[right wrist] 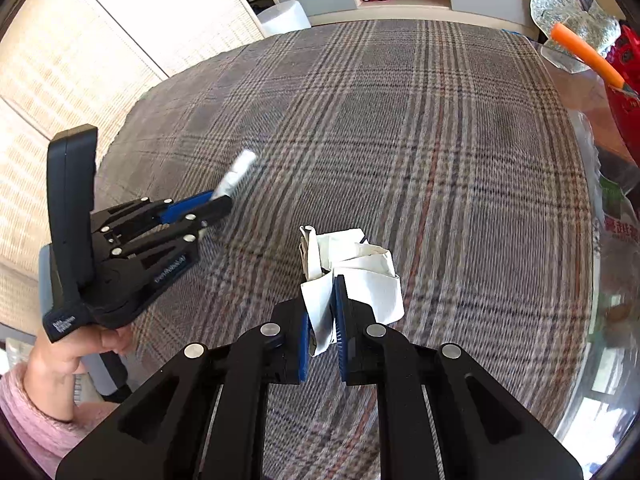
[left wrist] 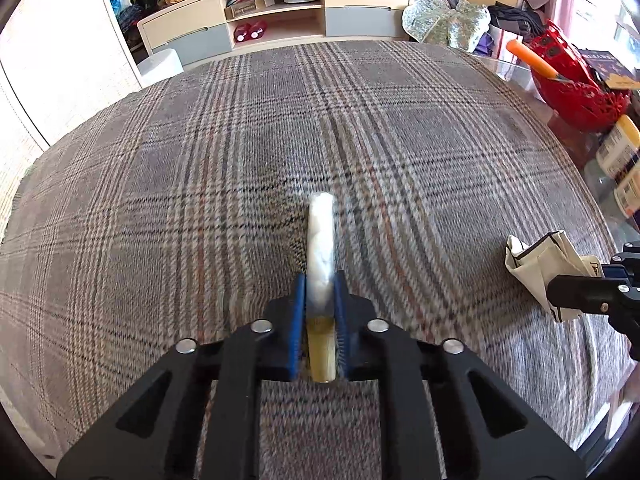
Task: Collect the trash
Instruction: 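Grasp the white stick with the left tool, then drop the white stick and folded paper into the bin with both tools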
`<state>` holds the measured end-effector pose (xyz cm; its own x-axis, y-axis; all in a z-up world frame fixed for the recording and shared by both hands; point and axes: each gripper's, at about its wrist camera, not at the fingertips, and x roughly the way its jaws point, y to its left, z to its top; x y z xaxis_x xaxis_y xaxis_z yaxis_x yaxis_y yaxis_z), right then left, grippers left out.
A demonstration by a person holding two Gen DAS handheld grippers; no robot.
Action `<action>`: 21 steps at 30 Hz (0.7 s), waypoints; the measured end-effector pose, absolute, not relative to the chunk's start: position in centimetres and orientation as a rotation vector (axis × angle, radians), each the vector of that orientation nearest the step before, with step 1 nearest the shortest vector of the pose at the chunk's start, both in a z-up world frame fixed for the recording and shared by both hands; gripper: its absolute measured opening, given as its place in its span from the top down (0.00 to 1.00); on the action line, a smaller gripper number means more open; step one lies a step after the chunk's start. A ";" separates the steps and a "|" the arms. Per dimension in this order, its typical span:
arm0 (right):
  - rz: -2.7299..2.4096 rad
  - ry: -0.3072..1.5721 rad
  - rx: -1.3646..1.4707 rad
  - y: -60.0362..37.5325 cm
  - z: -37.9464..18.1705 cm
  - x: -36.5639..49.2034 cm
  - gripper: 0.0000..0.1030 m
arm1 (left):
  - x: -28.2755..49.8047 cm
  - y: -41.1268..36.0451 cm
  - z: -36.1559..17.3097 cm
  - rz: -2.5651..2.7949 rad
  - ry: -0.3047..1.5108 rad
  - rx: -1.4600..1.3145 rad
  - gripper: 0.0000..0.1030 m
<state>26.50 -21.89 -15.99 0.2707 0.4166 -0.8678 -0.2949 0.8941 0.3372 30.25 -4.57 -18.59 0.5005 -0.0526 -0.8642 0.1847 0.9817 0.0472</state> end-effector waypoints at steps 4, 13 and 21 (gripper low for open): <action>0.451 1.218 0.122 -22.1 -16.5 24.1 0.88 | 27.1 -3.6 -18.6 -0.182 1.046 0.120 0.88; 0.439 1.215 0.214 -23.6 -16.6 15.1 0.88 | 16.3 -3.3 -18.6 -0.279 1.061 0.066 0.89; 0.434 1.199 0.272 -23.2 -17.1 6.6 0.88 | 7.2 -3.9 -19.3 -0.352 1.063 0.001 0.89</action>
<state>6.62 -23.17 -17.14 0.2957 0.4625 -0.8358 -0.1803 0.8863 0.4266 7.21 -3.90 -19.32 0.4362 -0.2823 -0.8544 0.2836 0.9443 -0.1672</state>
